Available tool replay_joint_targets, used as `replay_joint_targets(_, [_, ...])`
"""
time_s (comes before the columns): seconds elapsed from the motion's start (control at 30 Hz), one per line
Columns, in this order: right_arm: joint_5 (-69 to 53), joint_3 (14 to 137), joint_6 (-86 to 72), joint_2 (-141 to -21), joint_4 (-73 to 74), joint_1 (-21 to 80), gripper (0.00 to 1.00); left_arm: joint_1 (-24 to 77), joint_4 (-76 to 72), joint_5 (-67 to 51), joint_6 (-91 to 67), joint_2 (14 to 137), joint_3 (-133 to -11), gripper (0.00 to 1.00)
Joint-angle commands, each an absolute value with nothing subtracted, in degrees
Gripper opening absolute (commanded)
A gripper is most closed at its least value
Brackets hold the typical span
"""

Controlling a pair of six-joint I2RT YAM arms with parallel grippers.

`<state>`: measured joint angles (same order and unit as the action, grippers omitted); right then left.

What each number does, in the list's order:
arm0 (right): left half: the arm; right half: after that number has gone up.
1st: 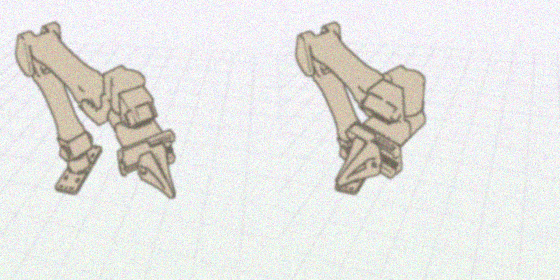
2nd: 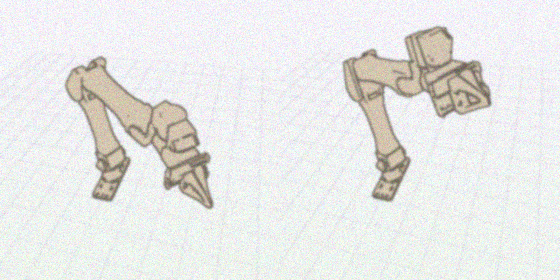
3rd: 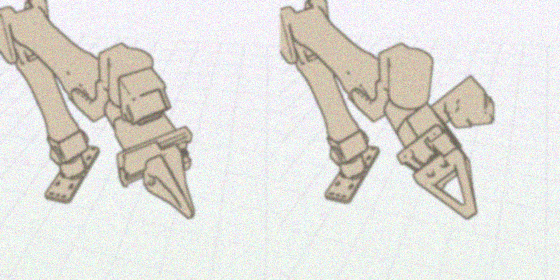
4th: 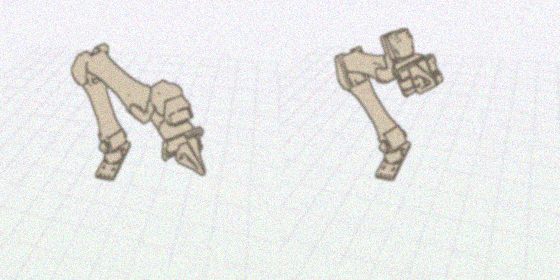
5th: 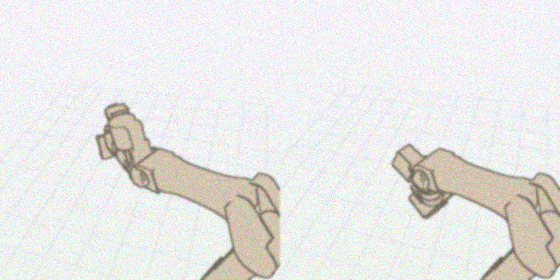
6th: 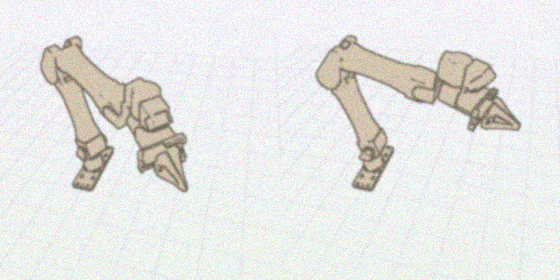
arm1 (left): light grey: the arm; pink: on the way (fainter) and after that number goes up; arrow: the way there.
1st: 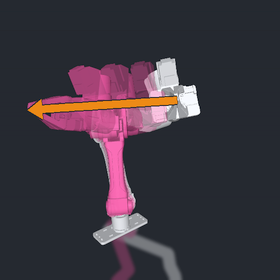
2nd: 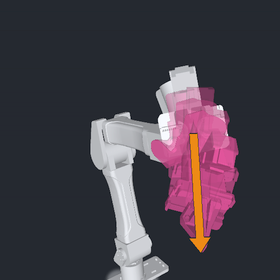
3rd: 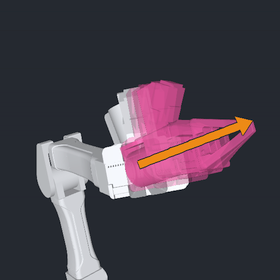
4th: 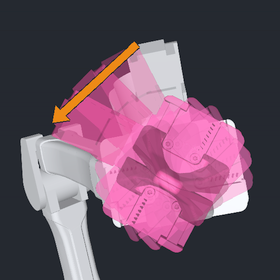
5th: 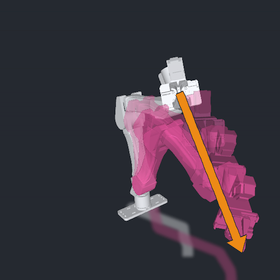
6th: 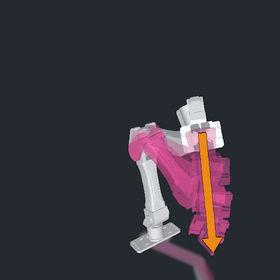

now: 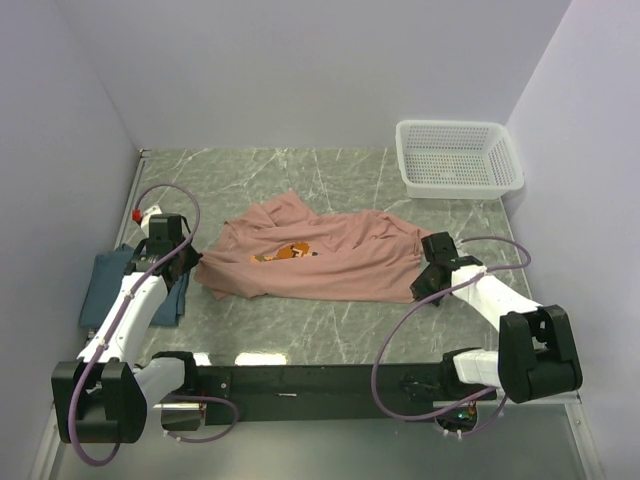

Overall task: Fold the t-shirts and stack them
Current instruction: Flatten the tshirt out

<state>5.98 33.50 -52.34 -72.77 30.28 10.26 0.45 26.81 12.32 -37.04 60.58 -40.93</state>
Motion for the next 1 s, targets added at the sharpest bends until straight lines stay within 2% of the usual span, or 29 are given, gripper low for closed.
replay_joint_targets(0.0, [11.51, 35.32, -49.23, -70.06, 35.23, 10.28, 0.00, 0.18, 25.23, 12.83, -36.12, 60.46, -41.48, 0.01])
replay_joint_targets(0.23, [13.71, 44.80, -37.55, -63.10, 39.81, 3.96, 0.00, 0.18, 27.25, 11.08, -36.47, 67.14, -49.03, 0.01])
replay_joint_targets(0.4, [11.87, 50.18, -33.31, -69.23, 36.66, 2.90, 0.00, 0.18, 26.11, 8.80, -37.44, 78.64, -59.57, 0.01])
replay_joint_targets(0.47, [9.86, 52.29, -32.52, -71.79, 34.03, 2.81, 0.00, 0.18, 26.28, 8.00, -37.35, 86.26, -66.51, 0.06])
replay_joint_targets(0.5, [9.23, 52.99, -32.43, -74.42, 33.23, 2.81, 0.00, 0.18, 26.37, 7.13, -37.01, 88.74, -68.97, 0.09])
replay_joint_targets(0.57, [7.48, 55.28, -32.52, -76.98, 31.13, 2.81, 0.00, 0.18, 26.63, 5.10, -36.91, 94.97, -75.74, 0.24])
replay_joint_targets(0.6, [5.73, 55.98, -32.69, -79.25, 30.77, 2.81, 0.00, 0.18, 26.37, 4.31, -36.65, 96.14, -77.24, 0.34])
replay_joint_targets(0.63, [4.76, 57.47, -32.78, -80.15, 30.41, 2.81, 0.00, 0.18, 26.11, 3.00, -36.65, 96.67, -78.56, 0.53])
replay_joint_targets(0.7, [2.82, 59.05, -32.35, -81.73, 30.06, 2.81, 0.00, 0.35, 25.66, 2.81, -37.09, 95.11, -77.88, 0.67])
replay_joint_targets(0.73, [2.55, 59.32, -32.08, -82.00, 29.88, 2.81, 0.00, 0.53, 25.58, 3.77, -37.18, 93.88, -75.35, 0.78])
replay_joint_targets(0.83, [1.32, 58.71, -31.47, -81.91, 29.09, 2.90, 0.00, 1.05, 26.89, 5.44, -38.23, 86.94, -67.98, 0.83])
replay_joint_targets(0.97, [0.18, 56.26, -31.03, -80.77, 27.60, 2.81, 0.00, 3.07, 29.35, 7.02, -39.11, 76.58, -57.85, 0.77])
